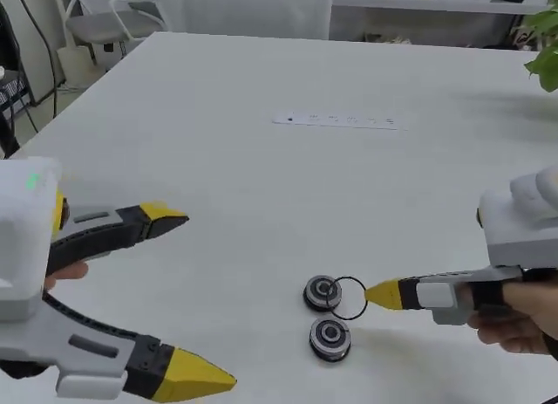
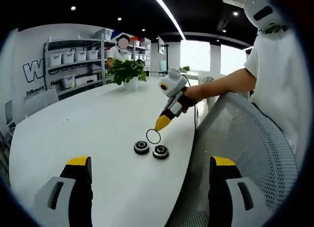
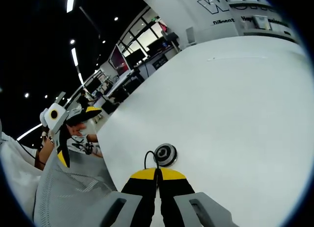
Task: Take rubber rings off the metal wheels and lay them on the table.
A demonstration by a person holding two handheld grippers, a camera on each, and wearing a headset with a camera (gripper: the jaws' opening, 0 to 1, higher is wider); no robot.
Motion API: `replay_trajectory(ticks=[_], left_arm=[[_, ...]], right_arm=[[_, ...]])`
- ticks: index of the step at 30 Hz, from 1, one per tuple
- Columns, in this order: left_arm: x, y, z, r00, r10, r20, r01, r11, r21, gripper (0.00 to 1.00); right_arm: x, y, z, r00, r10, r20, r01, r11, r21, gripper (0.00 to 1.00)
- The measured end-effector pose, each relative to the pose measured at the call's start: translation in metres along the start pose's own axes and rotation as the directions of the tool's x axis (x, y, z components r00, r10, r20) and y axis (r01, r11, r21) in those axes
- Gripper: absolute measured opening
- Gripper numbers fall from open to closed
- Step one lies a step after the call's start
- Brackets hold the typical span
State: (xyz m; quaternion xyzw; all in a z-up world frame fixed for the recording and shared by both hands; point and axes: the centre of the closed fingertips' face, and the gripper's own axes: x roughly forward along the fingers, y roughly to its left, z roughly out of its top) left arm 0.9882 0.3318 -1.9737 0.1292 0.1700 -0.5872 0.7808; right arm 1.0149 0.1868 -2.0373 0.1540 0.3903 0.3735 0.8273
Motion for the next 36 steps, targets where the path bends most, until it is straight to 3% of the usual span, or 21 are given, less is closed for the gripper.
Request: replay_trajectory(ticks=[4, 17, 30, 36], left_arm=[[-0.001, -0.001, -0.017, 0.999, 0.013, -0.043, -0.014, 1.0, -0.013, 0.99], [0.006, -0.014, -0.034, 0.9973, -0.004, -0.073, 0.0, 0.998, -0.055, 0.99], [0.005, -0.01, -0.037, 0.9969, 0.025, -0.075, -0.03, 0.997, -0.076, 0.99], [0.004, -0.008, -0.037, 0.997, 0.037, -0.068, -0.043, 0.996, -0.083, 0.99]], right_arm=[[-0.002, 0.001, 0.004, 0.9998, 0.003, 0.019, -0.003, 1.0, 0.008, 0.0], [-0.011, 0.006, 0.023, 0.9949, 0.009, 0.1, -0.01, 1.0, 0.015, 0.0], [-0.013, 0.023, 0.042, 0.9816, 0.054, 0.183, -0.055, 0.999, -0.004, 0.0], [-0.007, 0.036, 0.047, 0.978, 0.071, 0.196, -0.062, 0.997, -0.05, 0.0]])
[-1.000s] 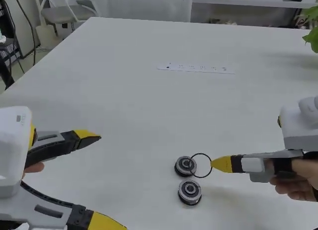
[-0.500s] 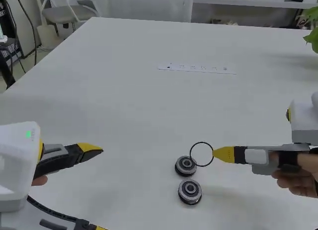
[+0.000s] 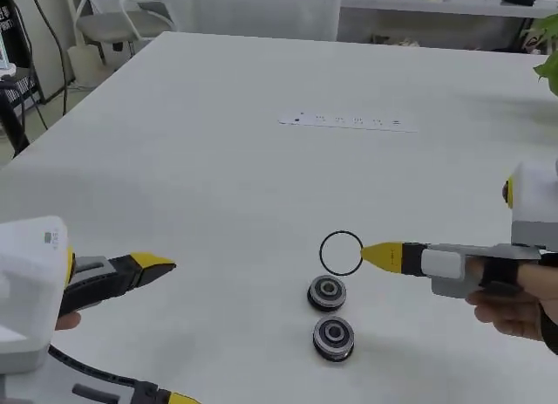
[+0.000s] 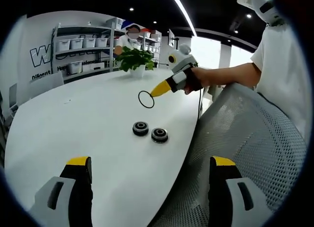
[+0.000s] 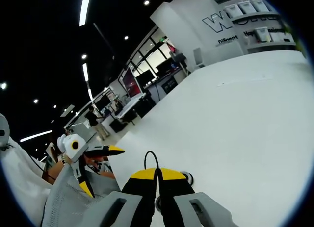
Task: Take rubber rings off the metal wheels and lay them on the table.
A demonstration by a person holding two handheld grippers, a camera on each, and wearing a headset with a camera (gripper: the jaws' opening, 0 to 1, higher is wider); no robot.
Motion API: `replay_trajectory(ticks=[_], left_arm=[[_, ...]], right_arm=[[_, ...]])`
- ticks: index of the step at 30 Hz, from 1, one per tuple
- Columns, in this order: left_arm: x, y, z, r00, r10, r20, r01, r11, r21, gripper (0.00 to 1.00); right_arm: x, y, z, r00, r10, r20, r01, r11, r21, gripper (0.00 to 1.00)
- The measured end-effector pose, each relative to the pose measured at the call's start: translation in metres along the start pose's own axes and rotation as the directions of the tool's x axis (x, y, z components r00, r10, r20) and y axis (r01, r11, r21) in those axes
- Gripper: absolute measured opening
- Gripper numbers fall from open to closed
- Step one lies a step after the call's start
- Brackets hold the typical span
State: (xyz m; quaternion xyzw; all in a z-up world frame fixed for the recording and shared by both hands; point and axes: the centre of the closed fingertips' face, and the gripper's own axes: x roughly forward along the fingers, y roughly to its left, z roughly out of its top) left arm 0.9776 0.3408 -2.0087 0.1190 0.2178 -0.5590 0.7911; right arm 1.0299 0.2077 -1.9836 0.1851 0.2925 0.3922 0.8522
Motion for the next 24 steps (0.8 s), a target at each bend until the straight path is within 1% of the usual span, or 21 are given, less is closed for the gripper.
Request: replay_trajectory(ticks=[1, 3, 6, 8, 10, 13, 14, 16, 17, 18, 21, 24], left_arm=[[0.0, 0.0, 0.0, 1.0, 0.0, 0.0, 0.0, 1.0, 0.0, 0.99], [0.0, 0.0, 0.0, 1.0, 0.001, 0.002, -0.001, 1.0, -0.002, 0.99], [0.0, 0.0, 0.0, 1.0, 0.002, 0.002, -0.002, 1.0, -0.002, 0.99], [0.0, 0.001, 0.0, 1.0, 0.004, 0.004, -0.004, 1.0, -0.004, 0.99], [0.0, 0.001, 0.001, 1.0, 0.005, 0.007, -0.005, 1.0, -0.007, 0.99], [0.0, 0.002, 0.001, 0.9999, 0.009, 0.009, -0.009, 1.0, -0.009, 0.99], [-0.001, 0.002, 0.001, 0.9999, 0.01, 0.011, -0.01, 1.0, -0.011, 0.99], [-0.001, 0.002, 0.001, 0.9999, 0.012, 0.013, -0.011, 1.0, -0.015, 0.99], [-0.001, 0.003, 0.001, 0.9998, 0.012, 0.013, -0.012, 1.0, -0.015, 0.99], [-0.001, 0.003, 0.001, 0.9998, 0.013, 0.014, -0.013, 1.0, -0.015, 0.98], [-0.001, 0.004, 0.002, 0.9997, 0.017, 0.017, -0.017, 1.0, -0.018, 0.98], [-0.001, 0.004, 0.001, 0.9997, 0.019, 0.015, -0.019, 1.0, -0.021, 0.97]], right_arm=[[0.0, 0.0, 0.0, 1.0, 0.0, 0.0, 0.0, 1.0, -0.003, 0.0], [0.005, 0.006, 0.0, 1.0, 0.006, -0.001, -0.006, 0.999, -0.037, 0.0], [0.009, 0.01, -0.002, 0.9999, 0.011, -0.006, -0.012, 0.999, -0.047, 0.0], [0.014, 0.014, -0.005, 0.9995, 0.025, -0.016, -0.026, 0.999, -0.048, 0.0], [0.02, 0.019, -0.014, 0.9979, 0.034, -0.056, -0.038, 0.997, -0.07, 0.0], [0.027, 0.025, -0.022, 0.9953, 0.042, -0.087, -0.051, 0.994, -0.097, 0.0], [0.03, 0.027, -0.026, 0.9927, 0.052, -0.108, -0.064, 0.992, -0.108, 0.0], [0.034, 0.027, -0.033, 0.9895, 0.048, -0.137, -0.066, 0.989, -0.133, 0.0], [0.035, 0.027, -0.035, 0.9886, 0.047, -0.143, -0.067, 0.988, -0.139, 0.0], [0.038, 0.029, -0.039, 0.986, 0.051, -0.159, -0.075, 0.986, -0.149, 0.0], [0.042, 0.032, -0.044, 0.9835, 0.052, -0.173, -0.08, 0.983, -0.164, 0.0], [0.049, 0.032, -0.048, 0.9809, 0.044, -0.19, -0.079, 0.98, -0.181, 0.0]])
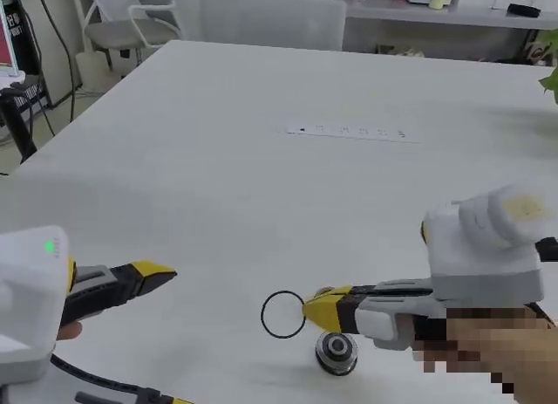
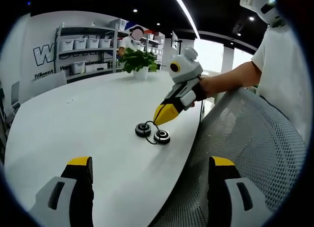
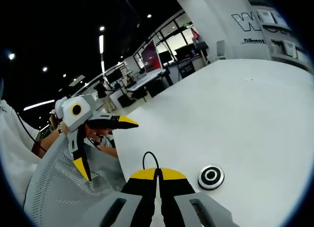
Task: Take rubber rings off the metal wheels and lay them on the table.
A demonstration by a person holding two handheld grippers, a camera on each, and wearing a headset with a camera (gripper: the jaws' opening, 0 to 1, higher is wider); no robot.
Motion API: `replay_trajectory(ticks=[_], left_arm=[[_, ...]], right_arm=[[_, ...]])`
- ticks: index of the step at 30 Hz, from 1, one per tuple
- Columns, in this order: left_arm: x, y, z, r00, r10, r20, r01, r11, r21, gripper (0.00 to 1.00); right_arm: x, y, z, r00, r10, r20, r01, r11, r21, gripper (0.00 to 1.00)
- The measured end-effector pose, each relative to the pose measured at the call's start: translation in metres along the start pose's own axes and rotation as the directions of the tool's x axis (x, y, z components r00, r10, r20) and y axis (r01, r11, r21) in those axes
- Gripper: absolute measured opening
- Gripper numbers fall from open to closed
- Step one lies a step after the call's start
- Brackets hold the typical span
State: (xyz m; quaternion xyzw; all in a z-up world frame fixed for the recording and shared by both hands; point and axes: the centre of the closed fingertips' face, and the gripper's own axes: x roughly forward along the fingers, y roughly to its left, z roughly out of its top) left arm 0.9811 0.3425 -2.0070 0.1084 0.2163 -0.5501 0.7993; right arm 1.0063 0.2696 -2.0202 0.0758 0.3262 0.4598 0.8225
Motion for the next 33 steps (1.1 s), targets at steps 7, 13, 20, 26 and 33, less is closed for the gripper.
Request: replay_trajectory(ticks=[7, 13, 20, 26, 33], left_arm=[[0.0, 0.0, 0.0, 1.0, 0.002, 0.0, -0.002, 1.0, -0.004, 0.96], [0.0, 0.0, 0.0, 1.0, 0.003, -0.002, -0.003, 1.0, -0.006, 0.96], [0.0, 0.001, 0.0, 1.0, 0.004, -0.001, -0.004, 1.0, -0.01, 0.96], [0.0, 0.001, -0.001, 1.0, 0.004, -0.005, -0.004, 1.0, -0.014, 0.95], [0.0, 0.001, -0.002, 1.0, 0.003, -0.008, -0.003, 1.0, -0.015, 0.95]], right_arm=[[0.013, 0.008, -0.018, 0.9977, 0.003, -0.068, -0.007, 0.998, -0.057, 0.0], [0.018, 0.006, -0.033, 0.9922, -0.01, -0.125, -0.001, 0.996, -0.088, 0.0], [0.019, -0.005, -0.038, 0.9876, -0.06, -0.145, 0.045, 0.994, -0.104, 0.0], [0.019, -0.012, -0.042, 0.9831, -0.093, -0.157, 0.074, 0.989, -0.125, 0.0], [0.019, -0.014, -0.044, 0.9818, -0.1, -0.162, 0.078, 0.987, -0.138, 0.0]])
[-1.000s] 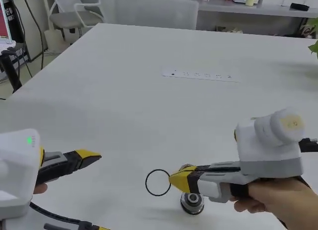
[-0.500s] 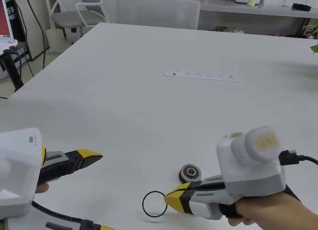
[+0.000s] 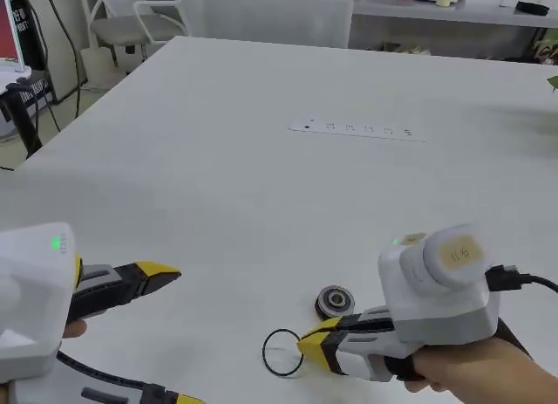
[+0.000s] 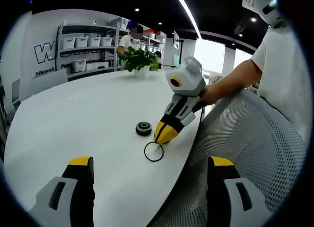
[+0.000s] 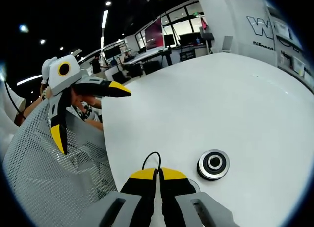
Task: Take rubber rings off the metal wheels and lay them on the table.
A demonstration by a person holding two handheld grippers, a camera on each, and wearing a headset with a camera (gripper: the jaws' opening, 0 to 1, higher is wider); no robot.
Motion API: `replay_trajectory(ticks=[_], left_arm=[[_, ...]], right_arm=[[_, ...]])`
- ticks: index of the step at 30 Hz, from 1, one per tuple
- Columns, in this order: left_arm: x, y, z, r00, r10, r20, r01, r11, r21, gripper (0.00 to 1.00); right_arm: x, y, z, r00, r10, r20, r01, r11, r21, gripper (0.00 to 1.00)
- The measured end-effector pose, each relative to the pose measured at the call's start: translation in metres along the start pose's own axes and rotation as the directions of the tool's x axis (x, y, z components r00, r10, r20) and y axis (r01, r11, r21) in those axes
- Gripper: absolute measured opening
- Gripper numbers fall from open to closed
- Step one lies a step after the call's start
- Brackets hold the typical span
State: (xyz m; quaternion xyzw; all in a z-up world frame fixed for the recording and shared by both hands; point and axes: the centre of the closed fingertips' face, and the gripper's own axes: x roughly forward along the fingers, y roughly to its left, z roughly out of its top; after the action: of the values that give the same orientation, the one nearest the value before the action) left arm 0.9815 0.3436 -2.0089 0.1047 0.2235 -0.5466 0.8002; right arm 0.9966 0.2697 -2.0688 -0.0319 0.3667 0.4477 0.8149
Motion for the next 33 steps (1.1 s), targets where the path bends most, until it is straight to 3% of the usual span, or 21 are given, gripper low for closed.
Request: replay_trajectory(ticks=[11, 20, 24, 33], left_arm=[[-0.001, 0.001, -0.001, 1.0, 0.004, -0.002, -0.004, 1.0, -0.002, 0.94], [-0.001, 0.001, -0.001, 1.0, 0.005, -0.004, -0.005, 1.0, 0.0, 0.94], [0.0, 0.0, 0.0, 1.0, 0.002, -0.003, -0.002, 1.0, -0.002, 0.93], [-0.001, 0.001, 0.0, 1.0, 0.005, 0.002, -0.005, 1.0, -0.001, 0.92]], right_arm=[[0.001, 0.001, -0.003, 0.9999, 0.002, -0.015, -0.002, 0.999, -0.032, 0.03], [0.003, 0.005, -0.004, 0.9994, -0.002, -0.033, -0.002, 0.991, -0.133, 0.1], [0.001, 0.005, -0.003, 0.9996, 0.002, -0.028, -0.006, 0.993, -0.121, 0.14], [-0.009, -0.007, 0.013, 0.999, -0.028, 0.034, 0.031, 0.996, -0.087, 0.14]])
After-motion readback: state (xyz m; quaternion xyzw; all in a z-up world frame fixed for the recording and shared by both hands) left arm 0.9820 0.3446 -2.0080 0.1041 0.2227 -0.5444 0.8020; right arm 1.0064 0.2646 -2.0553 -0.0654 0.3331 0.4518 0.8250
